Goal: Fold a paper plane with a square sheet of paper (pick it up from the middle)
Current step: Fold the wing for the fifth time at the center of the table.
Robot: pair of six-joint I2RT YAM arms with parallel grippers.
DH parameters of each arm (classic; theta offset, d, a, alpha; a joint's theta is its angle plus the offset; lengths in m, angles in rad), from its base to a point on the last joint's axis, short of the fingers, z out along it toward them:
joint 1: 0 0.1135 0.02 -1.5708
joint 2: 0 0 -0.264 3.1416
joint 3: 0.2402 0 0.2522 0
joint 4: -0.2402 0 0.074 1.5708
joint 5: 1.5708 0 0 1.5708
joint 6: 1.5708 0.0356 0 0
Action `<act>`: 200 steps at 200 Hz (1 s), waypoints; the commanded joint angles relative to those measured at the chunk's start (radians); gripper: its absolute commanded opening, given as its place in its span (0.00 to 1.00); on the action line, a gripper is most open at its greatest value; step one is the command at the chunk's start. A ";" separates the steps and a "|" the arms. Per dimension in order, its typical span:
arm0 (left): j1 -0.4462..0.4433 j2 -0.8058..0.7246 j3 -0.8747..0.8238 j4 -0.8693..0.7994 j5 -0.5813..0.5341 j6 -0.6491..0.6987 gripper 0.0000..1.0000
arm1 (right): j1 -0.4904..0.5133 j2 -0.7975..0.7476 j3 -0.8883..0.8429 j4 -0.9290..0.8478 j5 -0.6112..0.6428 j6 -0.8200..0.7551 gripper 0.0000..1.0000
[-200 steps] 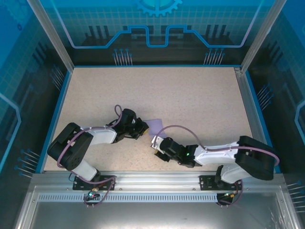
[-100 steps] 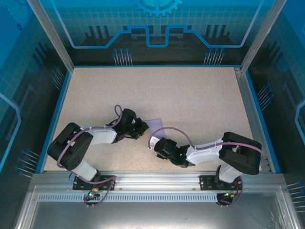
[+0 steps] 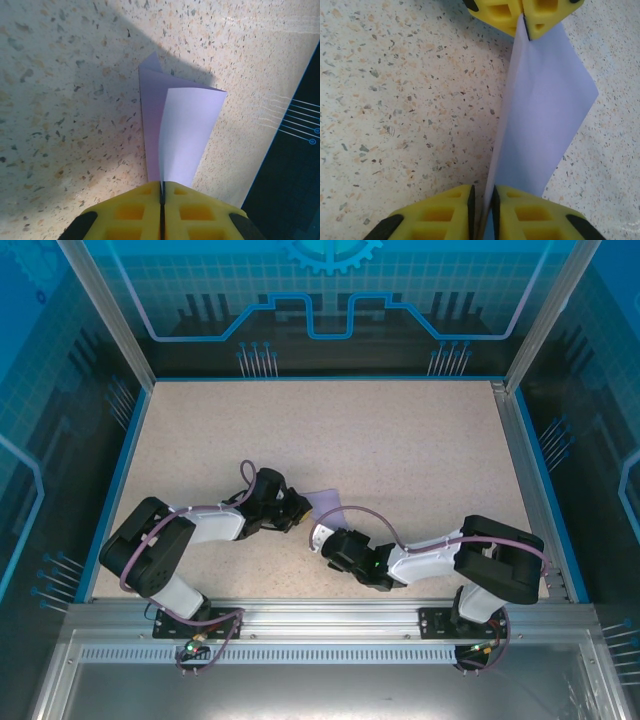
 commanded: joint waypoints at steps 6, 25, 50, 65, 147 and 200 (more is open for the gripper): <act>0.007 -0.025 0.022 -0.028 0.016 -0.010 0.13 | 0.007 0.012 0.021 0.023 0.019 0.009 0.15; 0.008 -0.031 0.022 -0.035 0.012 -0.014 0.16 | 0.004 0.006 0.008 0.061 0.012 0.017 0.08; 0.007 -0.052 0.023 -0.066 -0.001 -0.011 0.26 | -0.016 -0.005 0.004 0.070 -0.036 0.035 0.04; 0.010 -0.075 0.025 -0.110 -0.022 -0.001 0.41 | -0.031 -0.018 -0.006 0.090 -0.081 0.041 0.03; 0.037 -0.061 0.046 -0.186 -0.029 0.003 0.60 | -0.088 -0.054 -0.049 0.168 -0.219 0.058 0.03; 0.042 -0.007 0.075 -0.204 -0.019 -0.012 0.34 | -0.097 -0.030 -0.035 0.122 -0.195 0.092 0.06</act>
